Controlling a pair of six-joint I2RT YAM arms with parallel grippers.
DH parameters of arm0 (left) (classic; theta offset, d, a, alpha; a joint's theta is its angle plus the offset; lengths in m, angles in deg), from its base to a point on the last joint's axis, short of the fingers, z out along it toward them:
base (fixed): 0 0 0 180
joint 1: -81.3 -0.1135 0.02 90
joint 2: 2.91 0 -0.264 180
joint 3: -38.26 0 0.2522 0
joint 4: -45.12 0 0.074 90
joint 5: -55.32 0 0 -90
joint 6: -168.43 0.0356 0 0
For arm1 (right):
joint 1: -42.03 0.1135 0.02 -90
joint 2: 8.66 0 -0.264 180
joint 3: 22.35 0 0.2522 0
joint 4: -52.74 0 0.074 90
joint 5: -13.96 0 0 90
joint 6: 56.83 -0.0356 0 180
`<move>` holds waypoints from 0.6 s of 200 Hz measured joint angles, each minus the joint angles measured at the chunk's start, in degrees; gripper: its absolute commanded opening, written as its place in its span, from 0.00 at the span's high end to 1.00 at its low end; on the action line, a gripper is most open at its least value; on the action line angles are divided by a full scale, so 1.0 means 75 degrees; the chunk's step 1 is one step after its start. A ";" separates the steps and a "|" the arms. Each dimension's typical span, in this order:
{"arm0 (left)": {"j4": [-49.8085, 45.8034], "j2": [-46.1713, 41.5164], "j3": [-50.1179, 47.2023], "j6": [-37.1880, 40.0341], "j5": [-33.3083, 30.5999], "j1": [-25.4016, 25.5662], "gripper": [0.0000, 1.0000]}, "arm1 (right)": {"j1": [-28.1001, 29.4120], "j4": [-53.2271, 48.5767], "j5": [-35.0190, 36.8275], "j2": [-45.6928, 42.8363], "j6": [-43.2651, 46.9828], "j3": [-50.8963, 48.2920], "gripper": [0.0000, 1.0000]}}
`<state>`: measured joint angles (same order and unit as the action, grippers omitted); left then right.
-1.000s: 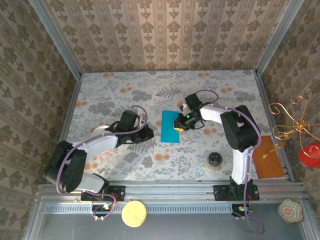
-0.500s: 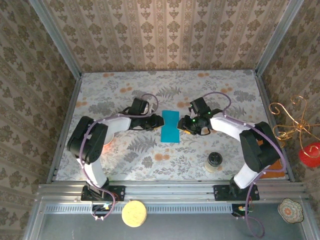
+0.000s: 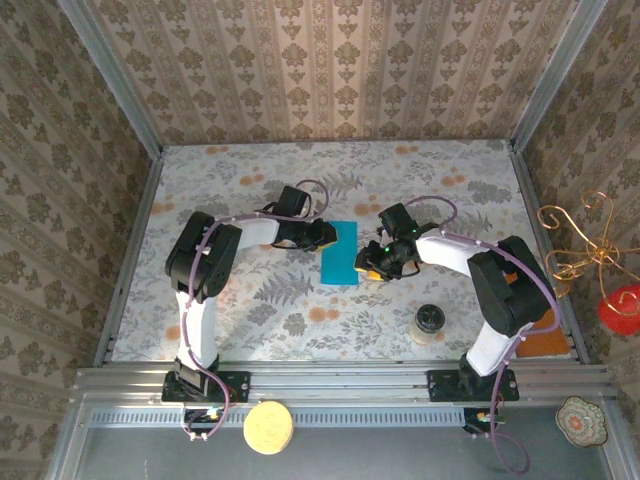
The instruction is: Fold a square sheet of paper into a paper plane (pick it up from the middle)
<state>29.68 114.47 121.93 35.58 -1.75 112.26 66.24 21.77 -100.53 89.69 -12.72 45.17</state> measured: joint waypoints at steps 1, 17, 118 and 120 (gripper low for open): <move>-0.0006 0.0000 0.0000 0.0000 -0.0003 0.0000 0.72 | 0.0000 0.0026 -0.0003 0.0003 -0.0003 -0.0006 0.57; -0.0082 0.0000 0.0032 -0.0058 -0.0178 0.0015 0.72 | -0.0006 0.0146 -0.0061 0.0012 0.0000 -0.0099 0.57; -0.0125 -0.0017 0.0044 -0.0749 -0.0600 0.0111 0.74 | -0.0143 0.0880 -0.0997 0.0242 0.0029 -0.0440 0.65; -0.0125 -0.0017 0.0044 -0.0752 -0.0600 0.0111 0.74 | -0.0146 0.0892 -0.1008 0.0242 0.0032 -0.0449 0.65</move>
<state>28.74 114.34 122.25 29.94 -6.25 113.09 65.15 28.46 -108.10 91.50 -12.48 41.80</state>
